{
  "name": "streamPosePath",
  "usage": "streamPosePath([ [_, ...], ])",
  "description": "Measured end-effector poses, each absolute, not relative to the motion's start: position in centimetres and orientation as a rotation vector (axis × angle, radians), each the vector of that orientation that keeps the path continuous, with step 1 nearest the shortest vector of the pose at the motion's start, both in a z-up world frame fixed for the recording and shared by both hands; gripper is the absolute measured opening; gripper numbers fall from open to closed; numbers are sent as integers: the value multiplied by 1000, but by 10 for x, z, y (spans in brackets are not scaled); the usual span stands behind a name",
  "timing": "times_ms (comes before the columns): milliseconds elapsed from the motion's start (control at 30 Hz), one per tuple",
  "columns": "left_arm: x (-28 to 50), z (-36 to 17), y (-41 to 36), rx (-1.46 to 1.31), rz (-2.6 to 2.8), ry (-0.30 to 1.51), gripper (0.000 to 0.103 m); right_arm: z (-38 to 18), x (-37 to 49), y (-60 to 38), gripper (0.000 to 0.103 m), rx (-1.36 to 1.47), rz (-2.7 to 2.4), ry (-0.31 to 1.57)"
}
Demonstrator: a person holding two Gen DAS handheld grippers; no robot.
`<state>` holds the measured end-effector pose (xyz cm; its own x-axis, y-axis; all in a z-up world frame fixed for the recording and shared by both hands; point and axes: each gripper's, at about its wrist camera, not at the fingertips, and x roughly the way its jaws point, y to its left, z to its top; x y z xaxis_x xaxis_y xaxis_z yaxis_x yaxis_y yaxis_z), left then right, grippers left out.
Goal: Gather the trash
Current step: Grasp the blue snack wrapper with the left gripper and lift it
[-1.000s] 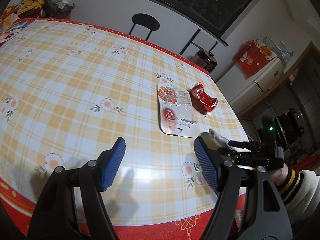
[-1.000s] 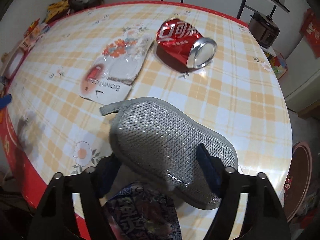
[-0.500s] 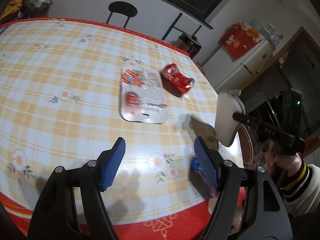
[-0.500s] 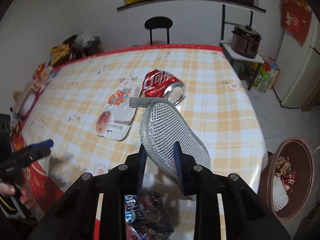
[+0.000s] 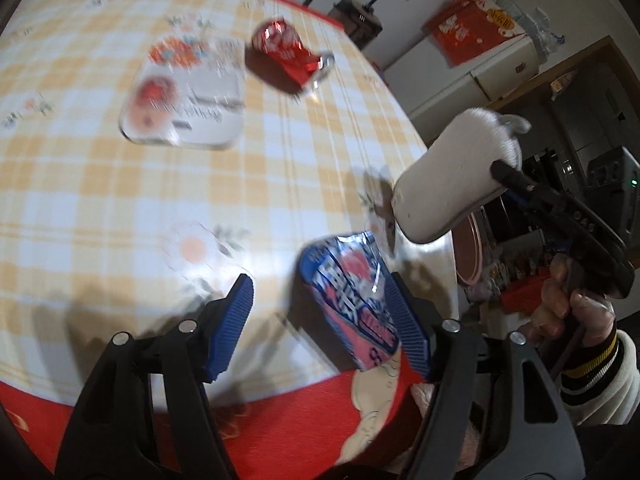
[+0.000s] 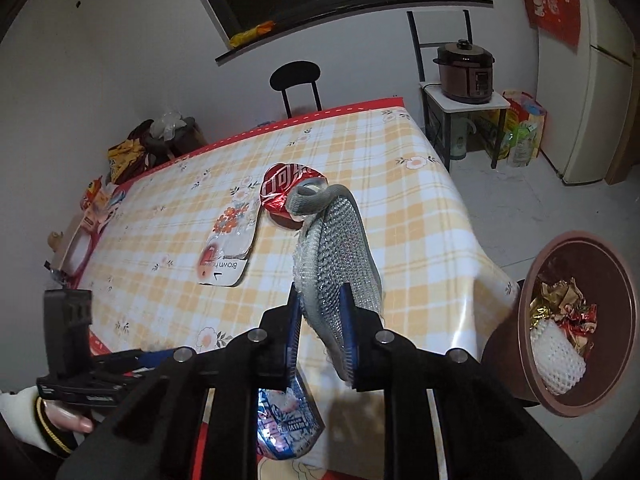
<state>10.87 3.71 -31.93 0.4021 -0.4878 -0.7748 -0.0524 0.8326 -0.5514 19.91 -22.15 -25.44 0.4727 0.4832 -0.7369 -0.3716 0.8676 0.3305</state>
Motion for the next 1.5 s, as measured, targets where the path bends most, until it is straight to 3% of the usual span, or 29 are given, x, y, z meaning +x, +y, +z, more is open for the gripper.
streamPosePath([
  [300, 114, -350, 17, -650, -257, 1227, 58, -260, 190, -246, 18, 144, 545, 952],
  [400, 114, -358, 14, -691, -243, 1247, 49, -261, 187, -249, 18, 137, 551, 954],
  [767, 118, -371, 3, -761, -228, 1268, 40, -261, 177, -252, 18, 107, 561, 965],
  [933, 117, -372, 6, -773, -216, 1256, 19, -260, 175, -252, 18, 104, 557, 961],
  [1500, 103, -322, 39, -636, -162, 1091, 9, -260, 173, -242, 18, 126, 543, 940],
])
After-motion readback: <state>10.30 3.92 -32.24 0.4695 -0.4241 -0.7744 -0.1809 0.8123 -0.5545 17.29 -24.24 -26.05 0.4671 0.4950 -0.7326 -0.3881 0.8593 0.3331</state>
